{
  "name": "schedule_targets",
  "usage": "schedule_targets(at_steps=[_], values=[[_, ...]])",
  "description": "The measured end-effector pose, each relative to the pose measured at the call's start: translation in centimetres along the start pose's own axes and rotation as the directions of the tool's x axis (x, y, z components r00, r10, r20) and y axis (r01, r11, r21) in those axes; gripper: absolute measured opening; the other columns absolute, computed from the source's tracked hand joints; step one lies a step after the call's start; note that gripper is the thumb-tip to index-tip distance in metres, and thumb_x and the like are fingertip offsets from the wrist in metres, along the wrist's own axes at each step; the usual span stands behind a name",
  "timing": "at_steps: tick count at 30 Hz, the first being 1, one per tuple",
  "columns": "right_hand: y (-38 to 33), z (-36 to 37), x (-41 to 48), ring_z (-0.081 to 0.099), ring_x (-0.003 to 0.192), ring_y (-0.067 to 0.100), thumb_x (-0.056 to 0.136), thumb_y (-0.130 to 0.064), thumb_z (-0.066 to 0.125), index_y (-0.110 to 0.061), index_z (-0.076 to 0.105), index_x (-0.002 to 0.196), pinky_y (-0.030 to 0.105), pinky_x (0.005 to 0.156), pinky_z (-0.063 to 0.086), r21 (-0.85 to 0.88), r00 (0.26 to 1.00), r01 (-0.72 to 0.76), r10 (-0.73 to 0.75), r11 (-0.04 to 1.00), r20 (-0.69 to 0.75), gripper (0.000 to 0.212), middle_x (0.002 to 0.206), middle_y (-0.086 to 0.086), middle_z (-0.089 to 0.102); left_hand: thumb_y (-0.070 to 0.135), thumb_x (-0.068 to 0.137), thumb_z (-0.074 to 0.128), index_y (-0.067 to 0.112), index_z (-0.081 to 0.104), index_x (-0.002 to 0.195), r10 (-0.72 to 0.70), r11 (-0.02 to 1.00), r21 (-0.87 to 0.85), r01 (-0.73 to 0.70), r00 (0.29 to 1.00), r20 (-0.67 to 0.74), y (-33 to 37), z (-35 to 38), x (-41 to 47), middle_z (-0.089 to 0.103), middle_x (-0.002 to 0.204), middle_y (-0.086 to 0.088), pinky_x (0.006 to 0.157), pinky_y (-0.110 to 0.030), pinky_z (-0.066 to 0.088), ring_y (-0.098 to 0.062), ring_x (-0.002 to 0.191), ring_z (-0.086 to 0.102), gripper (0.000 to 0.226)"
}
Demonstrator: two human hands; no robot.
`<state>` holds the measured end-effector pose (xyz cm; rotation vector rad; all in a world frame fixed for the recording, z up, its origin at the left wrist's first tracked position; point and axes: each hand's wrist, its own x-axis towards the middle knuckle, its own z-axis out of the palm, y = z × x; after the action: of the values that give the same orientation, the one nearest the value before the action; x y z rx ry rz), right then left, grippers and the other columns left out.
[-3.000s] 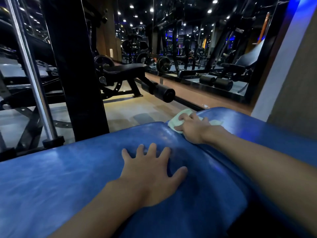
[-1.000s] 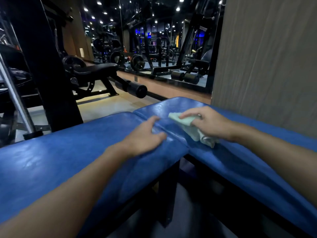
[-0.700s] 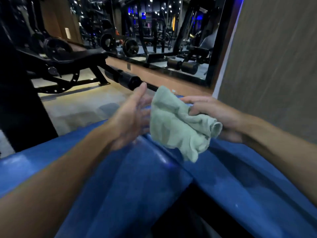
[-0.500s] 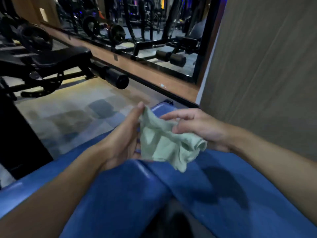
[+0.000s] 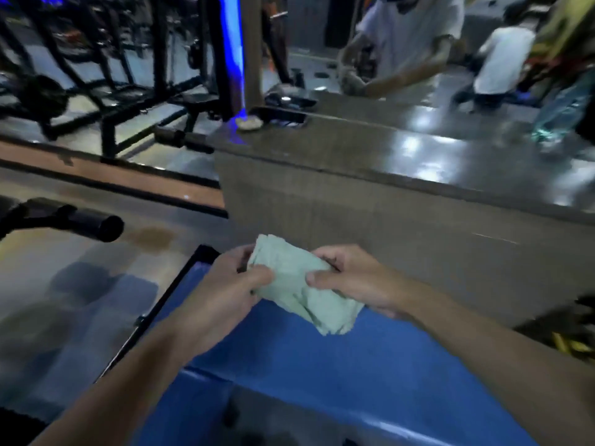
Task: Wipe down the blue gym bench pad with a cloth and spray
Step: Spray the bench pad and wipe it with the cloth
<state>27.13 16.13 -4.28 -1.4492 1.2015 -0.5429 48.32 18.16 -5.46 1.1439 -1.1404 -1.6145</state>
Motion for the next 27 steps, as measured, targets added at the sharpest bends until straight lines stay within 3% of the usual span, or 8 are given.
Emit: schedule_targets(at_steps=[4, 7, 9, 11, 14, 18, 24, 27], values=[[-0.8, -2.6, -5.7, 0.062, 0.074, 0.018, 0.091, -0.013, 0.070, -0.011, 0.062, 0.086, 0.032, 0.064, 0.049, 0.203, 0.963, 0.060, -0.003, 0.977, -0.268, 0.010, 0.082, 0.008, 0.064, 0.033, 0.085, 0.074, 0.013, 0.069, 0.116, -0.011, 1.000, 0.020, 0.010, 0.999, 0.036, 2.2, 7.7, -0.2, 0.074, 0.112, -0.009, 0.099, -0.048, 0.050, -0.029, 0.109, 0.067, 0.038], [-0.3, -6.2, -9.1, 0.064, 0.082, 0.021, 0.091, -0.016, 0.071, -0.011, 0.065, 0.096, 0.037, 0.072, 0.051, 0.278, 0.945, 0.069, 0.026, 0.958, -0.326, 0.010, 0.091, 0.009, 0.068, 0.029, 0.095, 0.065, 0.017, 0.065, 0.118, 0.032, 0.997, 0.066, -0.033, 0.999, 0.014, 2.9, 13.9, 1.1, 0.075, 0.109, -0.007, 0.098, -0.055, 0.051, -0.026, 0.104, 0.070, 0.026], [0.9, -10.5, -11.2, 0.063, 0.083, 0.011, 0.093, -0.018, 0.069, -0.014, 0.067, 0.103, 0.027, 0.075, 0.049, 0.213, 0.904, 0.076, 0.023, 0.974, -0.428, 0.011, 0.093, 0.002, 0.069, 0.023, 0.098, 0.061, 0.021, 0.064, 0.117, 0.077, 0.991, 0.110, -0.078, 0.997, 0.014, 2.9, 17.8, 2.6, 0.075, 0.107, -0.004, 0.090, -0.052, 0.056, -0.023, 0.101, 0.071, 0.020], [2.6, -16.4, -13.3, 0.058, 0.071, -0.005, 0.094, -0.010, 0.065, -0.006, 0.068, 0.107, 0.010, 0.068, 0.045, 0.072, 0.788, 0.092, -0.028, 0.993, -0.615, 0.014, 0.090, 0.003, 0.065, 0.021, 0.096, 0.064, 0.029, 0.062, 0.114, 0.134, 0.972, 0.197, -0.129, 0.991, -0.016, 2.9, 21.7, 4.8, 0.074, 0.106, 0.001, 0.087, -0.045, 0.056, -0.020, 0.101, 0.070, 0.020], [5.8, -26.8, -16.6, 0.055, 0.061, -0.005, 0.092, 0.003, 0.061, 0.004, 0.066, 0.101, 0.007, 0.062, 0.041, -0.058, 0.503, 0.055, -0.078, 0.997, -0.861, 0.011, 0.081, 0.005, 0.060, 0.021, 0.093, 0.068, 0.027, 0.056, 0.109, 0.218, 0.912, 0.364, -0.188, 0.975, -0.043, 3.2, 28.4, 8.4, 0.068, 0.106, 0.001, 0.081, -0.030, 0.052, -0.015, 0.099, 0.066, 0.021], [9.9, -38.2, -19.7, 0.059, 0.099, 0.027, 0.086, -0.016, 0.071, -0.001, 0.057, 0.116, 0.035, 0.093, 0.048, -0.076, 0.199, -0.066, -0.061, 0.995, -0.978, 0.036, 0.104, 0.012, 0.058, 0.018, 0.092, 0.069, 0.013, 0.044, 0.106, 0.286, 0.847, 0.470, -0.247, 0.958, -0.012, 3.5, 37.4, 12.1, 0.059, 0.097, 0.001, 0.062, -0.013, 0.044, -0.007, 0.085, 0.060, 0.030], [9.2, -46.3, -18.1, 0.044, 0.129, 0.026, 0.075, -0.050, 0.080, -0.008, 0.038, 0.143, 0.044, 0.109, 0.038, -0.139, 0.286, -0.028, -0.126, 0.990, -0.950, 0.090, 0.136, 0.008, 0.048, 0.015, 0.086, 0.074, 0.011, 0.059, 0.096, 0.362, 0.785, 0.523, -0.331, 0.931, 0.046, 4.2, 44.3, 15.3, 0.068, 0.089, -0.008, 0.064, -0.021, 0.050, -0.016, 0.078, 0.065, 0.019], [8.6, -48.2, -16.0, 0.057, 0.114, 0.022, 0.067, -0.064, 0.073, -0.023, 0.054, 0.123, 0.049, 0.101, 0.046, -0.124, 0.313, 0.002, -0.119, 0.992, -0.942, 0.072, 0.118, -0.002, 0.062, 0.017, 0.087, 0.074, 0.014, 0.060, 0.097, 0.367, 0.769, 0.536, -0.348, 0.927, 0.076, 4.6, 45.5, 15.8, 0.069, 0.089, -0.005, 0.073, -0.036, 0.054, -0.019, 0.083, 0.067, 0.017]])
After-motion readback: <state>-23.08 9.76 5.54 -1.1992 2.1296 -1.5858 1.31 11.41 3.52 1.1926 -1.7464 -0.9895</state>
